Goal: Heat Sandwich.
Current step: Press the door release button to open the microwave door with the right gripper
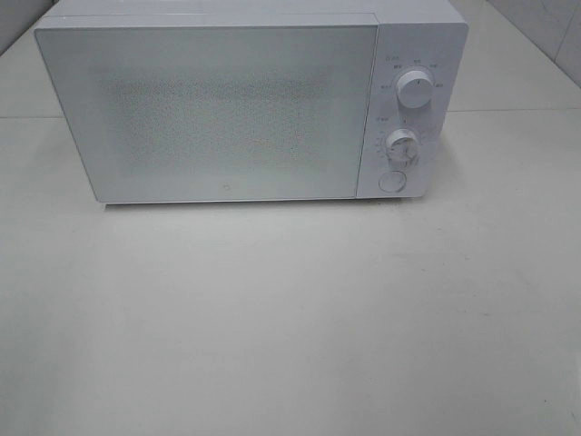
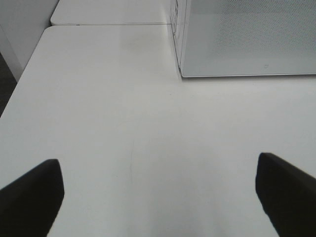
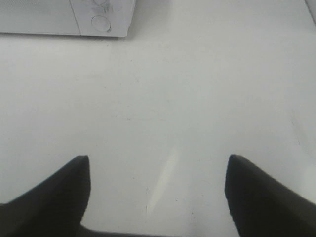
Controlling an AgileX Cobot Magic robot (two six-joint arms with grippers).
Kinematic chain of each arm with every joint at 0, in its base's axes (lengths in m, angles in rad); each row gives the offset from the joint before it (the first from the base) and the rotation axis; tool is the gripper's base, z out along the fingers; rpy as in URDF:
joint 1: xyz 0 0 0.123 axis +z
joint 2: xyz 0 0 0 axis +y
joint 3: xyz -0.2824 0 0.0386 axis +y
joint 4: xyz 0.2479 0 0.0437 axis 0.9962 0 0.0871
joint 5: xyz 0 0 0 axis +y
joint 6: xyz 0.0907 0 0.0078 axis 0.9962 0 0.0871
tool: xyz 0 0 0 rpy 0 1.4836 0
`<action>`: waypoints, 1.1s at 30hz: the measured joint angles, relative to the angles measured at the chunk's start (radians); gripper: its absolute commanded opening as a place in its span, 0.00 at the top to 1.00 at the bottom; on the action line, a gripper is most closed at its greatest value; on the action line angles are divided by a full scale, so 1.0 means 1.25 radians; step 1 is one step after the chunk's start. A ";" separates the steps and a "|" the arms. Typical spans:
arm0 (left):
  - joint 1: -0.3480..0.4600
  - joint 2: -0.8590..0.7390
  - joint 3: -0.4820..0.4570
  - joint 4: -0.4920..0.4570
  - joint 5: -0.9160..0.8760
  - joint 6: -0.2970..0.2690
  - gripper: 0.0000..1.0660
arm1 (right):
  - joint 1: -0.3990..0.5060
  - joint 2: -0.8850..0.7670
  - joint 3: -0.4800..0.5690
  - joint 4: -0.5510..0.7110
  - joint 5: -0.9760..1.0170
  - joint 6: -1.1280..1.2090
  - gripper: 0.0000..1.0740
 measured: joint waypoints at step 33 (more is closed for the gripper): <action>0.000 0.000 0.000 0.000 0.000 0.000 0.05 | -0.066 -0.072 -0.024 -0.003 -0.080 0.000 0.31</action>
